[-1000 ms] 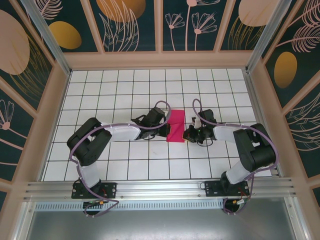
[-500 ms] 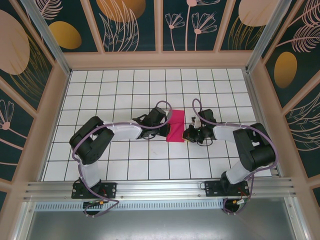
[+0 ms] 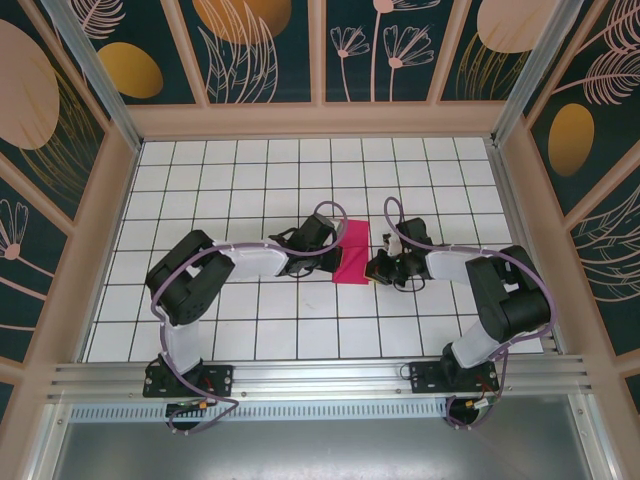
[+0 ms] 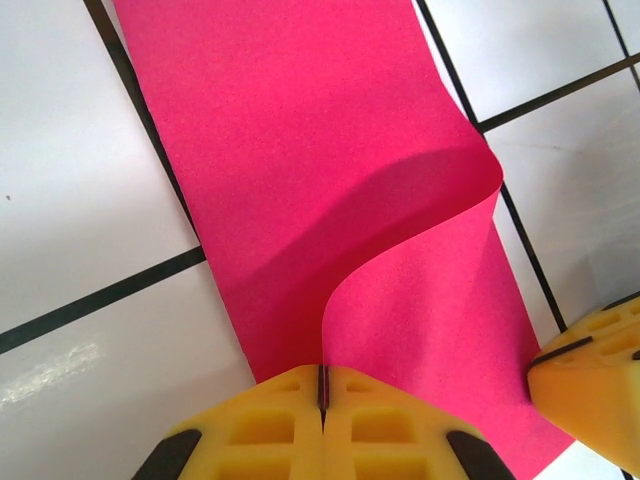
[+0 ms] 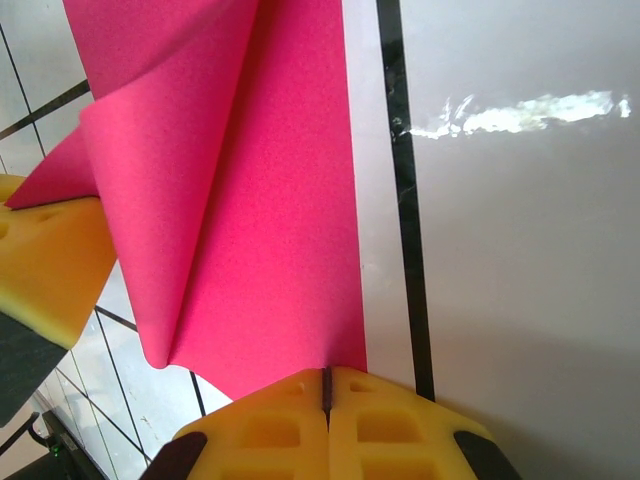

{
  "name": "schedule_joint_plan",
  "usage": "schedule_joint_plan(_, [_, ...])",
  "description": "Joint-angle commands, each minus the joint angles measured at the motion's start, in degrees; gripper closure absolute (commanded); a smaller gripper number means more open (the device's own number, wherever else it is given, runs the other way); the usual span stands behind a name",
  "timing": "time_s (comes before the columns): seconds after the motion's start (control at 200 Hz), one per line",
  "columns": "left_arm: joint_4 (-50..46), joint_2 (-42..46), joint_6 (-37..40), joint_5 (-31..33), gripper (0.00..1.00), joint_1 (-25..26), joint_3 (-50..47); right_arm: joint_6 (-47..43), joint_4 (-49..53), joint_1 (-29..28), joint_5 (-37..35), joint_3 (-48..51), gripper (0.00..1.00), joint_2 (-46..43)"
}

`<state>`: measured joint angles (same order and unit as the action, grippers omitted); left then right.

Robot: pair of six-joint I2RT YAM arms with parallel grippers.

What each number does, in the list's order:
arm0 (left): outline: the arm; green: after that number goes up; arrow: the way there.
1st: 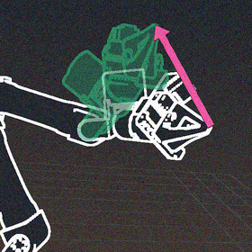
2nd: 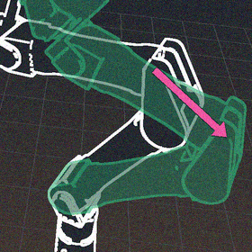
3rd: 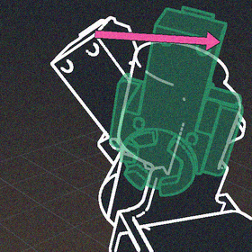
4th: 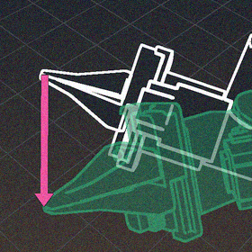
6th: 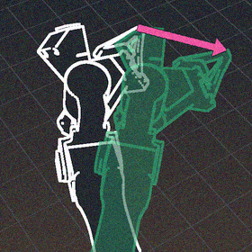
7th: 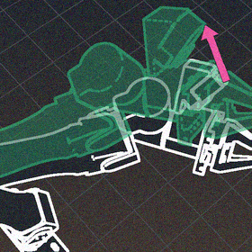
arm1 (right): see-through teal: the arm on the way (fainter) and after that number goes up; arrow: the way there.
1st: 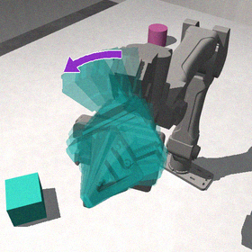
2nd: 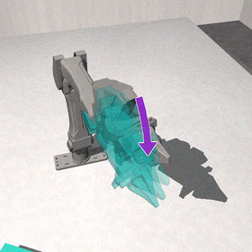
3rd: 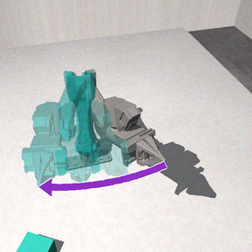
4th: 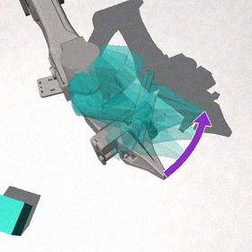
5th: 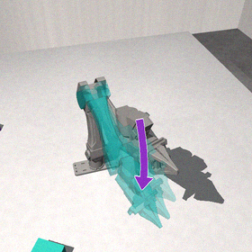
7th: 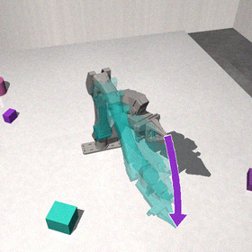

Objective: Fold a paper plane with a square sheet of paper (fold left side to right side)
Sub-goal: Fold the triangle a second time at the center of the table.

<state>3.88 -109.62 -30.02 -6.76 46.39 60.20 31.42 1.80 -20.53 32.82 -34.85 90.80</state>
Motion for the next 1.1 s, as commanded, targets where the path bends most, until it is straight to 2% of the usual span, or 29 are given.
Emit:
schedule_joint_plan(0.0, [-1.16,-0.96,1.12,1.38,1.0,-0.52,1.32,-1.36,4.49,-0.65,-4.74,0.57,0.96,2.61])
schedule_joint_plan(0.225, [-1.47,-1.21,1.19,2.19,1.0,-0.51,1.36,-1.45,4.48,-0.72,-4.78,0.69,0.96,2.55])
schedule_joint_plan(1.096, [0.25,-3.2,1.63,-1.48,0.97,-0.54,1.45,-1.93,4.88,-0.69,-4.69,0.13,0.96,3.12])
